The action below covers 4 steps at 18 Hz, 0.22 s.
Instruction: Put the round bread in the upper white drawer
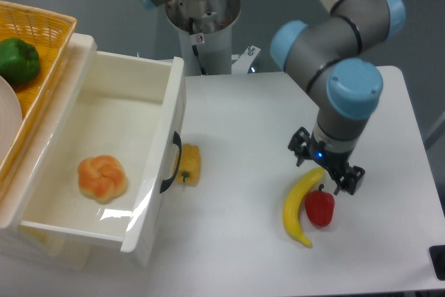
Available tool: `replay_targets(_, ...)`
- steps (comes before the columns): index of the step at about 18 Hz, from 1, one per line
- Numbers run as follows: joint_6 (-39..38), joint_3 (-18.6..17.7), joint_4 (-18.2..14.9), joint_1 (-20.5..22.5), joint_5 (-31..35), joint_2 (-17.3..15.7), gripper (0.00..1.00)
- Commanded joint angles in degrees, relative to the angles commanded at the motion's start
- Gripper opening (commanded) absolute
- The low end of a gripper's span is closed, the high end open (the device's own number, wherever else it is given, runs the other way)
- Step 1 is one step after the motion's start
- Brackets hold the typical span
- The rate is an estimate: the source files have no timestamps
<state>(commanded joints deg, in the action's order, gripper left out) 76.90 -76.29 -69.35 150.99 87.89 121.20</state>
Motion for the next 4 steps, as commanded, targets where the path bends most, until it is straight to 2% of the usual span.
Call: replay_targets(4,3.70,0.00,0.09,0.71,0.00,0.79,1.00)
